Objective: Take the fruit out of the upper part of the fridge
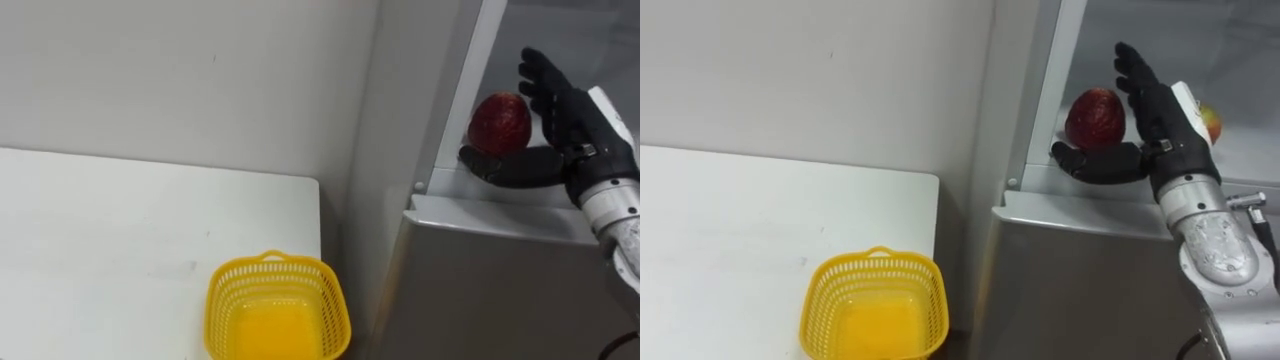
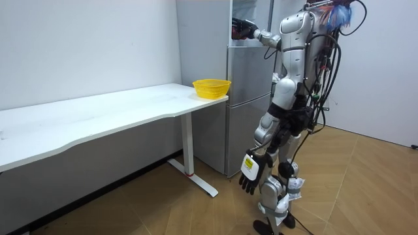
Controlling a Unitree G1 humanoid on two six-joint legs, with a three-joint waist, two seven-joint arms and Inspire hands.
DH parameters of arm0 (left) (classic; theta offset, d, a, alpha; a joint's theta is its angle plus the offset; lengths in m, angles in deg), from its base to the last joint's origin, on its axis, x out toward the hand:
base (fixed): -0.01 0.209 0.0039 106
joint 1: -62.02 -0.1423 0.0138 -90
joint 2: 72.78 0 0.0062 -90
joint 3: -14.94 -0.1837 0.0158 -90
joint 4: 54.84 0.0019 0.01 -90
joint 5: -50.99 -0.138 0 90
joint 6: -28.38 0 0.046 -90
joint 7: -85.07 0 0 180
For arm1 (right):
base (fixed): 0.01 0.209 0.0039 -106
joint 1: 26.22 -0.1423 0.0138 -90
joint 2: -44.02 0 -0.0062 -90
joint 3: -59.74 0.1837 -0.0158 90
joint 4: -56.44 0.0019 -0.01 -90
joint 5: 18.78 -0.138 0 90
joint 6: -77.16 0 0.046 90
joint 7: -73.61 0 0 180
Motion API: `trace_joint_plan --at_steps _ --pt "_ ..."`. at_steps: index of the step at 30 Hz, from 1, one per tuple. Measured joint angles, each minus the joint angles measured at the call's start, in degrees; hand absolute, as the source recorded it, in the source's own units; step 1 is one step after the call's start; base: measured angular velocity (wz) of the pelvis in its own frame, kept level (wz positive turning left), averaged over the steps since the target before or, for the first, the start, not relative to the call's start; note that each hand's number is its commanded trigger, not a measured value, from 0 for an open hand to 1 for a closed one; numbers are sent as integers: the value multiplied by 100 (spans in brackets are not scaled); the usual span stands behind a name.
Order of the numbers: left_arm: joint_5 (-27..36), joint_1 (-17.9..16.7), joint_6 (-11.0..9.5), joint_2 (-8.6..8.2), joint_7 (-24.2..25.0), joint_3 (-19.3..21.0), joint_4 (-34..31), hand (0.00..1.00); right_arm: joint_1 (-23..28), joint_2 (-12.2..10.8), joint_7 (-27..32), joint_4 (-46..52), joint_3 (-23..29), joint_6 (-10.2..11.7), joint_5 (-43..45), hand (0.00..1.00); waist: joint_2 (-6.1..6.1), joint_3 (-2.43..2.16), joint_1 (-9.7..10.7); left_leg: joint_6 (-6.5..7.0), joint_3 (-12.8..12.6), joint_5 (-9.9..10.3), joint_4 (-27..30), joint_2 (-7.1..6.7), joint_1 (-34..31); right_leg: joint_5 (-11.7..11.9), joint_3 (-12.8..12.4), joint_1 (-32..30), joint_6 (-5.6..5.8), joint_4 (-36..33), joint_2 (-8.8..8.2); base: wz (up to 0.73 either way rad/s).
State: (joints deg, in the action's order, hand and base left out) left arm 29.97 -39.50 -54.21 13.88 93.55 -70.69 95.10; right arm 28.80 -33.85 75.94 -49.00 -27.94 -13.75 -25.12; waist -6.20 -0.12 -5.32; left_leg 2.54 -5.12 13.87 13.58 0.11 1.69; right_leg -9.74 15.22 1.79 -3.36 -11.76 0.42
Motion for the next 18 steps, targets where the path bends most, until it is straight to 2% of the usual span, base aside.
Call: trace_joint_plan --at_steps 8,13,15,18 --pt "5 51 48 -1 78 -4 -13 0 0 23 -20 -1 1 -42 -17 0 -3 10 5 0 4 0 2 -4 -13 -1 12 -1 0 17 -3 0" --pt "4 26 233 -1 62 -4 -52 0 -13 23 -133 -138 5 -111 -288 0 29 2 12 2 4 -2 6 -8 -1 -6 19 23 -3 23 -7 0" --pt "4 0 266 0 49 -4 -53 0 -40 23 -249 -327 19 -168 -502 0 31 -12 23 3 4 -3 13 -8 2 -6 17 27 -2 14 -8 0" --pt "4 -28 317 0 34 -3 -61 0 -54 23 -416 -540 14 -163 -731 0 42 -8 11 6 10 -6 16 -8 24 -6 26 53 -3 3 -12 0"
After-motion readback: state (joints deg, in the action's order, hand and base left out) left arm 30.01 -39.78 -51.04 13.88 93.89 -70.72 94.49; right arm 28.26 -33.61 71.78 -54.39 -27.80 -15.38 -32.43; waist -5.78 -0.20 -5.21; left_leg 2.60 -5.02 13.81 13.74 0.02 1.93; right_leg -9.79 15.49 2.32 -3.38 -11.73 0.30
